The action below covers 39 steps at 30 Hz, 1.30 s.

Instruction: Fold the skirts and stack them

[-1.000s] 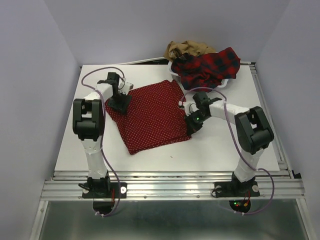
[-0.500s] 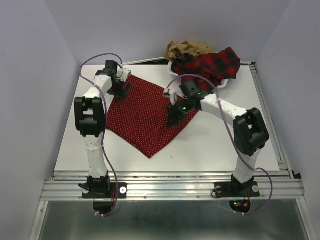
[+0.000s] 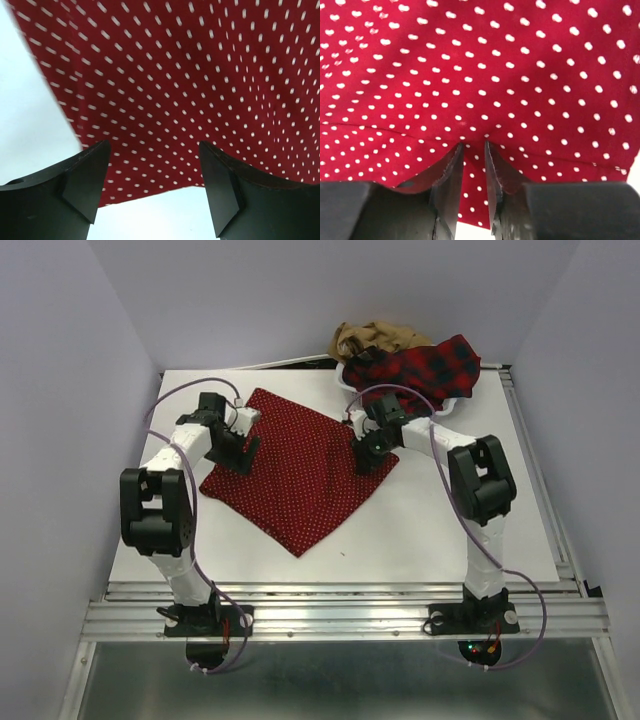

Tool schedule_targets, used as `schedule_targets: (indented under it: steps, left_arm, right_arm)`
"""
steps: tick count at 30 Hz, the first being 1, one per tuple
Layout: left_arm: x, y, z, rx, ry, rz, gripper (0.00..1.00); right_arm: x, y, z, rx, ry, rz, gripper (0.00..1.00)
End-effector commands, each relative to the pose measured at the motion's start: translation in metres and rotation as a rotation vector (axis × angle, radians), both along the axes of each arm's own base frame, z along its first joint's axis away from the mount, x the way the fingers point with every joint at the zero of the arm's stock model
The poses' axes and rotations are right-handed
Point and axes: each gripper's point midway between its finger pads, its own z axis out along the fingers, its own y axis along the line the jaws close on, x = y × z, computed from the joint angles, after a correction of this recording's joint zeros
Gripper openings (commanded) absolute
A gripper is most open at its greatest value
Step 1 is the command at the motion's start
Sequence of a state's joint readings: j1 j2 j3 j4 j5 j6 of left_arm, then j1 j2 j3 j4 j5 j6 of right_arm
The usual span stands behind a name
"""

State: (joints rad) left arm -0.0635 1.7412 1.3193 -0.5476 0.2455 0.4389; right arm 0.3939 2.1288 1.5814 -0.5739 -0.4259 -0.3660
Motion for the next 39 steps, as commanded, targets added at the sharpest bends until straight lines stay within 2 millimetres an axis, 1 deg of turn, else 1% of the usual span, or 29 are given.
schedule_targets:
  steps: [1,2,3,4,7,8,12,13,14,17,18,20,21,22,23,24,25,27,28,29,30,31,32,33,35,36,37,38,39]
  left_arm:
    - [-0.02,-0.008,-0.024,-0.046,0.084,-0.023,0.82]
    - [-0.021,-0.008,-0.032,-0.045,0.104,-0.021,0.82]
    - [-0.018,-0.008,-0.035,-0.045,0.104,-0.021,0.82]
    - [-0.016,-0.008,-0.043,-0.044,0.125,-0.02,0.81]
    - [-0.003,-0.011,-0.045,-0.044,0.12,-0.036,0.81]
    - [-0.001,-0.014,-0.052,-0.043,0.136,-0.047,0.81]
    - [0.012,-0.037,-0.053,-0.017,0.118,-0.127,0.81]
    - [0.011,-0.05,-0.053,-0.017,0.115,-0.163,0.81]
    - [0.011,-0.057,-0.052,-0.026,0.11,-0.193,0.81]
    - [0.012,-0.078,-0.043,-0.053,0.094,-0.258,0.82]
    - [0.013,-0.082,-0.035,-0.067,0.077,-0.269,0.82]
    - [0.012,-0.092,-0.02,-0.129,0.056,-0.302,0.83]
    - [0.013,-0.091,-0.005,-0.152,0.02,-0.318,0.84]
    - [0.014,-0.092,-0.003,-0.17,0.015,-0.324,0.84]
    - [0.016,-0.091,0.017,-0.203,-0.03,-0.325,0.85]
    - [0.017,-0.09,0.027,-0.219,-0.054,-0.327,0.86]
    - [0.021,-0.089,0.044,-0.227,-0.093,-0.325,0.88]
    - [0.027,-0.085,0.058,-0.227,-0.125,-0.318,0.9]
    - [0.034,-0.08,0.065,-0.222,-0.144,-0.3,0.91]
    - [0.038,-0.076,0.067,-0.21,-0.151,-0.283,0.91]
    - [0.043,-0.073,0.069,-0.207,-0.157,-0.273,0.91]
    - [0.051,-0.069,0.066,-0.205,-0.153,-0.244,0.91]
    - [0.057,-0.064,0.064,-0.19,-0.155,-0.222,0.91]
    - [0.06,-0.061,0.061,-0.186,-0.148,-0.205,0.9]
    - [0.07,-0.052,0.053,-0.181,-0.136,-0.151,0.87]
    - [0.072,-0.048,0.05,-0.179,-0.134,-0.133,0.86]
    - [0.075,-0.045,0.045,-0.175,-0.128,-0.118,0.84]
    - [0.077,-0.038,0.043,-0.168,-0.125,-0.091,0.83]
    - [0.078,-0.035,0.041,-0.165,-0.122,-0.08,0.81]
  right_arm:
    - [-0.03,-0.029,-0.027,-0.136,0.026,0.049,0.28]
    - [-0.04,-0.033,-0.03,-0.142,0.045,0.055,0.28]
    - [-0.049,-0.034,-0.025,-0.128,0.047,0.063,0.27]
    - [-0.07,-0.042,-0.035,-0.141,0.099,0.07,0.27]
    - [-0.107,-0.042,-0.033,-0.128,0.156,0.115,0.26]
    - [-0.126,-0.045,-0.031,-0.129,0.173,0.133,0.26]
    - [-0.203,-0.029,-0.021,-0.104,0.286,0.3,0.25]
    - [-0.216,-0.024,-0.018,-0.1,0.303,0.334,0.25]
    - [-0.239,-0.013,-0.009,-0.077,0.324,0.4,0.25]
    - [-0.262,0.006,0.01,-0.01,0.35,0.475,0.25]
    - [-0.264,0.015,0.023,0.039,0.368,0.487,0.26]
    - [-0.261,0.025,0.037,0.078,0.364,0.504,0.29]
    - [-0.252,0.033,0.051,0.098,0.339,0.51,0.32]
    - [-0.246,0.038,0.058,0.103,0.317,0.509,0.32]
    - [-0.237,0.042,0.064,0.103,0.281,0.507,0.34]
    - [-0.225,0.045,0.072,0.116,0.247,0.493,0.35]
    - [-0.198,0.05,0.088,0.149,0.193,0.44,0.36]
    - [-0.157,0.051,0.098,0.167,0.106,0.372,0.4]
    - [-0.128,0.041,0.093,0.171,0.104,0.308,0.41]
    - [-0.095,0.045,0.112,0.189,0.025,0.279,0.46]
    - [-0.071,0.042,0.115,0.18,-0.02,0.255,0.51]
    - [-0.042,0.03,0.116,0.15,-0.07,0.212,0.52]
    - [-0.011,0.035,0.122,0.147,-0.125,0.193,0.52]
    - [0.015,0.03,0.123,0.105,-0.194,0.161,0.51]
    - [0.048,0.028,0.127,0.068,-0.281,0.151,0.49]
    - [0.072,0.031,0.127,0.046,-0.348,0.156,0.49]
    - [0.083,0.033,0.128,0.034,-0.38,0.163,0.48]
    - [0.101,0.037,0.128,0.026,-0.441,0.185,0.47]
    - [0.102,0.037,0.118,0.019,-0.424,0.186,0.47]
